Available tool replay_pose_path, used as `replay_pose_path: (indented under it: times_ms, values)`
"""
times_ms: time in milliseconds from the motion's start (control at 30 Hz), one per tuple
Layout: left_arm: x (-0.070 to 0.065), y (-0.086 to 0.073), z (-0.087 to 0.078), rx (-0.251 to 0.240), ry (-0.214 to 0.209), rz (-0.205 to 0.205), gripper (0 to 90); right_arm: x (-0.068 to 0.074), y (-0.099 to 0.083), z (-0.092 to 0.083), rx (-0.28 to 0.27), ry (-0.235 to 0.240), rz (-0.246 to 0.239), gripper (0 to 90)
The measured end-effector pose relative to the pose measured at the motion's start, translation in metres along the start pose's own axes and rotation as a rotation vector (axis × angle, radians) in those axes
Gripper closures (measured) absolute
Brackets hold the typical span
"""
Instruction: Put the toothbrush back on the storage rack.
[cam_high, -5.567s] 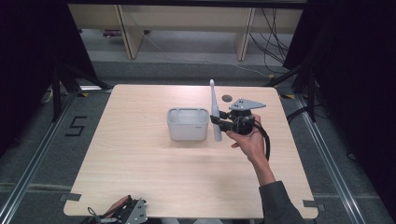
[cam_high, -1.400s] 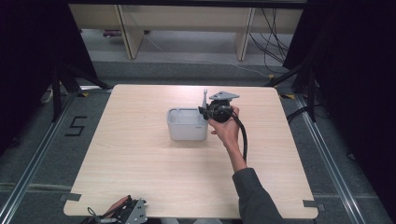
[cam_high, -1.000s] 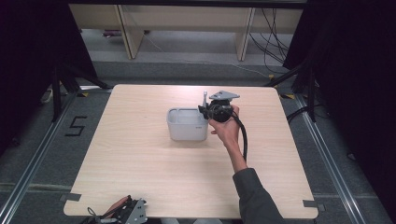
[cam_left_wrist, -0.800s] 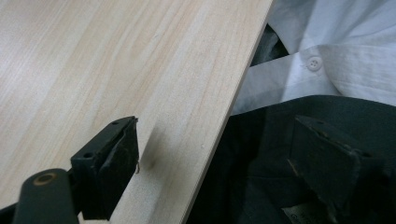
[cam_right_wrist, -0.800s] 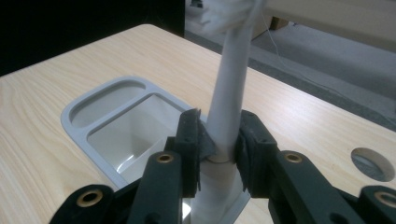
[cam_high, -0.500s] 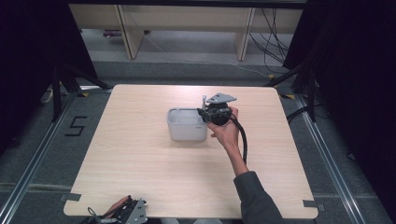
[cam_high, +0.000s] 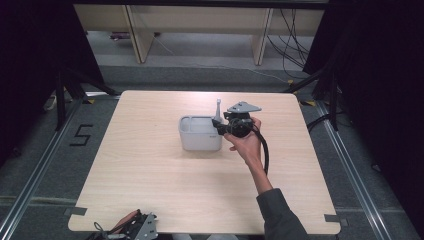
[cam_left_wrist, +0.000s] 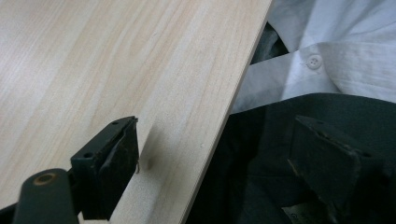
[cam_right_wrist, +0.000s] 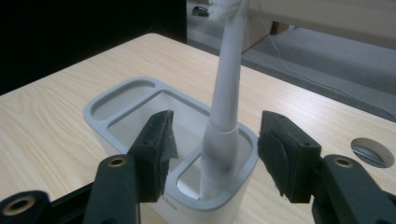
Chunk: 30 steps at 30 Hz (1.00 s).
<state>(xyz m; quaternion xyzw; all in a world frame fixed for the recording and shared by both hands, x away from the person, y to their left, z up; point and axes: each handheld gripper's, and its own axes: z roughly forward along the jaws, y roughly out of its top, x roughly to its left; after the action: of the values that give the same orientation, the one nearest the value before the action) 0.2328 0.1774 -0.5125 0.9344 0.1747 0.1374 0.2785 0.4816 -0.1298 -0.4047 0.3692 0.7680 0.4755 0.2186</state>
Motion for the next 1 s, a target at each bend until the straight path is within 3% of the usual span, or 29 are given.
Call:
replay_pose_path:
  times_ms: [133,200,300,500,567,633,700,1000]
  values:
    - [0.001,0.0,-0.001,0.009,-0.034,0.0,15.4,0.001,-0.001,-0.008,-0.011,0.006,0.005,42.8]
    - [0.003,0.001,-0.003,0.04,-0.037,0.026,15.4,0.003,-0.002,-0.01,-0.02,0.004,0.013,42.5]
    - [0.002,0.001,-0.002,0.036,-0.039,0.022,15.4,0.003,-0.005,-0.014,-0.021,0.013,0.01,42.1]
    - [0.002,0.001,-0.003,0.04,-0.038,0.026,15.4,0.004,-0.008,-0.018,-0.031,0.015,-0.015,41.1]
    - [0.002,0.001,-0.003,0.036,-0.037,0.024,15.4,0.005,-0.007,-0.018,-0.033,0.038,-0.018,40.8]
    - [0.002,0.001,-0.003,0.032,-0.04,0.024,15.4,0.007,-0.007,-0.019,-0.032,0.033,-0.004,40.5]
    - [0.0,0.0,-0.001,0.009,-0.015,0.021,15.4,0.008,-0.007,-0.02,-0.035,0.045,-0.008,40.0]
    - [0.0,0.0,-0.002,0.007,-0.013,0.023,15.4,0.013,-0.01,-0.025,-0.011,0.058,0.003,37.5]
